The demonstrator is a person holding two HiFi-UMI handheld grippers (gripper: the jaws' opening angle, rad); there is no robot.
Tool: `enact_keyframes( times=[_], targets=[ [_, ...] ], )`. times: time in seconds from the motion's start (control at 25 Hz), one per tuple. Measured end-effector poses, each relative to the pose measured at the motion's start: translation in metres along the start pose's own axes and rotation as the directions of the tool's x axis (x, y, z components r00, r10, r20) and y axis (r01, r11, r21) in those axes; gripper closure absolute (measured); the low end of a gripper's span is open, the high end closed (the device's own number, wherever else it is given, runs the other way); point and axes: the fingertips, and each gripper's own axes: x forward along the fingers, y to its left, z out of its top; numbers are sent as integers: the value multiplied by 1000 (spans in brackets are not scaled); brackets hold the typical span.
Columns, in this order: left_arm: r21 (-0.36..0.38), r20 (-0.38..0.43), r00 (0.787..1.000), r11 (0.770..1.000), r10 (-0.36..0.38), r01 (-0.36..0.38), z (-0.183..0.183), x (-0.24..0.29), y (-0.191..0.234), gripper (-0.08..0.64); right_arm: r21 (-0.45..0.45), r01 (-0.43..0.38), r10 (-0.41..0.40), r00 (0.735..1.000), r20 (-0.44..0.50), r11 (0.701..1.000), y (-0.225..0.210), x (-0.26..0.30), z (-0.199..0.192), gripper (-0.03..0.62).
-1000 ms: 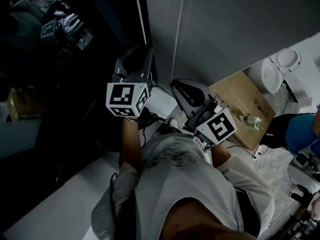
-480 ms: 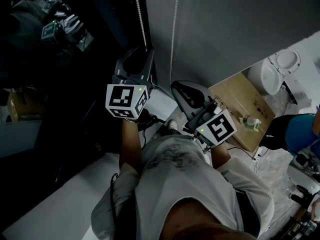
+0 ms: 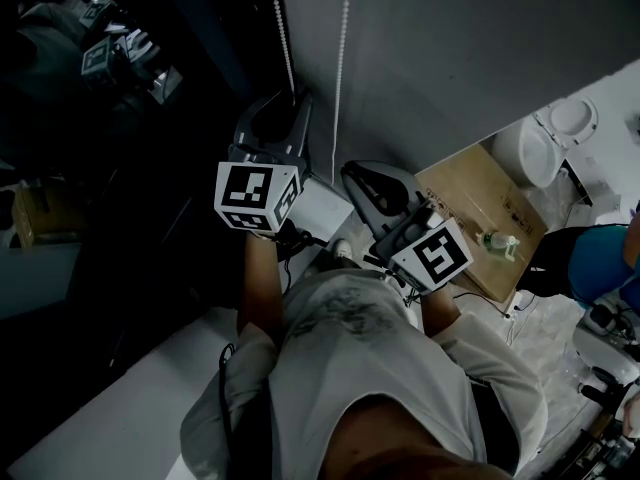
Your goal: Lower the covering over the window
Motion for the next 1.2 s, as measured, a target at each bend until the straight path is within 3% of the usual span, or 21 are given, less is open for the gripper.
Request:
enact_keyframes(
  times=[0.16, 0.28, 0.76, 0.96, 1.2],
  targets=[
    [-7, 10, 999, 999, 36, -36, 1, 0, 7, 541, -13, 1, -1, 1000, -7, 1000, -1, -2, -3, 574],
    [-28, 23, 998, 998, 51, -50, 4, -4, 11, 551, -18, -2, 2, 1000, -2, 1000, -1, -4, -2, 574],
    [-58, 10, 1000, 998, -26, 27, 4, -35, -16, 552, -32, -22, 24, 998, 65, 999, 1, -3, 22, 574],
    [-52, -6, 998, 997, -56, 56, 7, -55, -33, 552, 36, -53, 47, 988, 145, 998, 0, -1, 57, 574],
    [-37, -12, 998, 997, -64, 64, 11, -83, -47, 552, 24, -138, 129, 964, 232, 990, 16, 6, 101, 574]
  ],
)
